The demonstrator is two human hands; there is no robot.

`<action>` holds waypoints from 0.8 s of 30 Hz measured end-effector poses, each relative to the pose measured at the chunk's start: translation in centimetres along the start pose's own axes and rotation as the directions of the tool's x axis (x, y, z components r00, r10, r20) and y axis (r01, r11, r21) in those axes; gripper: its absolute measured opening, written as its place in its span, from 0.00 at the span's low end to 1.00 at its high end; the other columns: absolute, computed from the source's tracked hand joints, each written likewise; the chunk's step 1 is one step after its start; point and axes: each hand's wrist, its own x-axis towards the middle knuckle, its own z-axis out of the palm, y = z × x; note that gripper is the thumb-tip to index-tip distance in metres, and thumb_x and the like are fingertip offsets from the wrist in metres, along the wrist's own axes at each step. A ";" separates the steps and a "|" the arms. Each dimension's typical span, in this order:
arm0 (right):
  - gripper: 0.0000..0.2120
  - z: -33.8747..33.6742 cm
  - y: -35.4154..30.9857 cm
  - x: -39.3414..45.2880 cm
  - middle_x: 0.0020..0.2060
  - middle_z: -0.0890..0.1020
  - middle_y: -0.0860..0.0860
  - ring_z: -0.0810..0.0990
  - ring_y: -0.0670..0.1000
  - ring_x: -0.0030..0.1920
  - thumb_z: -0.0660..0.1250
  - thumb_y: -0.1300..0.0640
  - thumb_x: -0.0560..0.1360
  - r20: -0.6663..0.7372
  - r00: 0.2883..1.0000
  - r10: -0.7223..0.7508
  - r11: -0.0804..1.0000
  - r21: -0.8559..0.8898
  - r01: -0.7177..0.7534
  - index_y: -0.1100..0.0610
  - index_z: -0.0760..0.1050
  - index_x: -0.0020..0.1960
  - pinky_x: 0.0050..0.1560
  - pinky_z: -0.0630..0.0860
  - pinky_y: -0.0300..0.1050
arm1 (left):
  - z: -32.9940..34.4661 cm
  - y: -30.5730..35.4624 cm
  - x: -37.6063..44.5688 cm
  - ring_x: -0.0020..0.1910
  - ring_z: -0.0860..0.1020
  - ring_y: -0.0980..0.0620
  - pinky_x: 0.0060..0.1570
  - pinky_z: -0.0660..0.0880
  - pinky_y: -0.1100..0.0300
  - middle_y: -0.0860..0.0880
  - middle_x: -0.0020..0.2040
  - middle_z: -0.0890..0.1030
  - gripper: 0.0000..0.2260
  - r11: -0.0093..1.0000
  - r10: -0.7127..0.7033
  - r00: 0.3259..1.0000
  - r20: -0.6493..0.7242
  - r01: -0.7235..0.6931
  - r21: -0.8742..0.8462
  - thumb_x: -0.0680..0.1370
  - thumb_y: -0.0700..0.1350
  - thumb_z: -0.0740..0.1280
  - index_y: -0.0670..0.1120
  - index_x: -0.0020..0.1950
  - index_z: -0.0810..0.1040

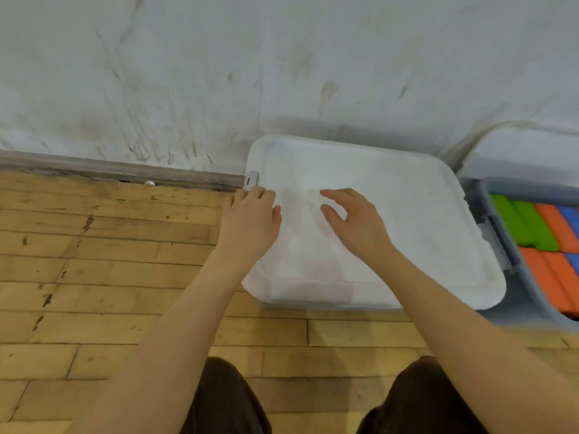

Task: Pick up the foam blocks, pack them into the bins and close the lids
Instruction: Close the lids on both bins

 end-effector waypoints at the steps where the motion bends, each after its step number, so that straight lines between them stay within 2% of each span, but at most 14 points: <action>1: 0.15 -1.6 0.3 -0.5 0.61 0.76 0.47 0.73 0.48 0.61 0.60 0.51 0.79 -0.030 1.000 0.008 1.000 -0.009 -0.008 0.50 0.74 0.65 0.61 0.69 0.45 | -0.6 1.1 0.2 0.62 0.70 0.42 0.61 0.61 0.51 0.46 0.65 0.74 0.16 0.999 0.040 0.999 -0.005 -0.040 -0.025 0.81 0.47 0.57 0.43 0.66 0.72; 4: 0.13 -5.8 2.9 -1.8 0.56 0.78 0.48 0.76 0.49 0.56 0.62 0.53 0.78 -0.154 0.986 0.065 0.998 0.001 -0.065 0.53 0.76 0.62 0.58 0.72 0.45 | -1.5 5.2 1.3 0.60 0.72 0.40 0.61 0.61 0.49 0.44 0.63 0.76 0.15 0.982 0.163 0.986 -0.039 -0.166 -0.085 0.80 0.45 0.60 0.42 0.65 0.74; 7: 0.13 -8.8 7.1 -3.1 0.56 0.79 0.49 0.77 0.50 0.54 0.63 0.54 0.78 -0.264 0.957 0.122 0.992 0.006 -0.125 0.53 0.77 0.60 0.59 0.72 0.49 | -0.6 9.8 2.2 0.55 0.76 0.39 0.58 0.64 0.48 0.44 0.58 0.79 0.14 0.953 0.272 0.959 -0.084 -0.280 -0.117 0.78 0.45 0.61 0.42 0.61 0.77; 10: 0.14 -11.1 12.9 -4.1 0.57 0.79 0.51 0.77 0.51 0.55 0.63 0.54 0.78 -0.323 0.925 0.200 0.979 0.036 -0.199 0.53 0.76 0.62 0.60 0.73 0.53 | 2.0 15.1 2.8 0.58 0.74 0.43 0.61 0.60 0.52 0.47 0.61 0.77 0.15 0.937 0.316 0.948 -0.031 -0.316 -0.151 0.80 0.46 0.59 0.44 0.64 0.75; 12: 0.14 -12.6 17.1 -4.4 0.57 0.79 0.52 0.77 0.52 0.55 0.63 0.54 0.78 -0.316 0.918 0.239 0.971 0.046 -0.237 0.55 0.75 0.63 0.59 0.73 0.51 | 4.5 18.9 3.3 0.60 0.72 0.44 0.62 0.57 0.53 0.48 0.62 0.76 0.15 0.926 0.345 0.939 0.005 -0.339 -0.166 0.80 0.47 0.58 0.45 0.64 0.75; 15: 0.15 -14.6 23.7 -4.0 0.56 0.80 0.54 0.77 0.57 0.56 0.65 0.54 0.77 -0.293 0.930 0.220 0.969 -0.047 -0.243 0.57 0.75 0.62 0.58 0.72 0.55 | 8.8 24.1 4.3 0.61 0.72 0.45 0.62 0.56 0.53 0.49 0.62 0.76 0.15 0.921 0.359 0.932 0.044 -0.346 -0.180 0.80 0.48 0.57 0.46 0.64 0.75; 17: 0.19 -15.4 27.7 -3.3 0.59 0.78 0.55 0.74 0.59 0.60 0.63 0.50 0.77 -0.240 0.945 0.223 0.963 -0.094 -0.252 0.56 0.73 0.65 0.61 0.66 0.54 | 11.6 26.9 5.1 0.62 0.71 0.46 0.62 0.55 0.54 0.49 0.62 0.76 0.15 0.926 0.346 0.937 0.046 -0.333 -0.178 0.80 0.47 0.59 0.46 0.64 0.75; 18: 0.21 -15.6 29.3 -2.8 0.61 0.77 0.54 0.72 0.58 0.62 0.61 0.47 0.78 -0.214 0.954 0.211 0.953 -0.174 -0.250 0.54 0.70 0.67 0.63 0.61 0.52 | 12.8 28.2 5.6 0.64 0.69 0.47 0.62 0.54 0.54 0.50 0.64 0.75 0.15 0.932 0.334 0.942 0.047 -0.322 -0.166 0.80 0.47 0.59 0.46 0.64 0.75; 21: 0.33 -15.9 33.0 -0.8 0.64 0.74 0.51 0.67 0.55 0.67 0.46 0.34 0.76 -0.115 0.989 0.088 0.889 -0.439 -0.130 0.53 0.63 0.72 0.66 0.51 0.50 | 16.0 31.3 7.3 0.71 0.59 0.50 0.67 0.51 0.54 0.51 0.73 0.65 0.18 0.966 0.253 0.963 0.093 -0.248 -0.070 0.81 0.50 0.55 0.50 0.71 0.67; 23: 0.39 -15.6 34.4 0.8 0.62 0.76 0.51 0.67 0.53 0.67 0.39 0.31 0.73 -0.029 0.999 0.034 0.892 -0.450 -0.043 0.54 0.59 0.74 0.68 0.49 0.53 | 17.8 32.8 8.2 0.75 0.52 0.50 0.70 0.49 0.52 0.51 0.77 0.55 0.21 0.981 0.191 0.969 0.155 -0.192 -0.008 0.82 0.53 0.51 0.50 0.75 0.59; 24: 0.39 -15.3 34.9 1.7 0.61 0.76 0.52 0.66 0.53 0.68 0.40 0.31 0.74 0.014 0.999 0.033 0.908 -0.419 -0.024 0.55 0.57 0.74 0.70 0.48 0.55 | 18.7 33.2 8.3 0.76 0.49 0.49 0.71 0.47 0.50 0.51 0.78 0.51 0.23 0.984 0.168 0.968 0.189 -0.176 0.024 0.82 0.54 0.49 0.50 0.76 0.54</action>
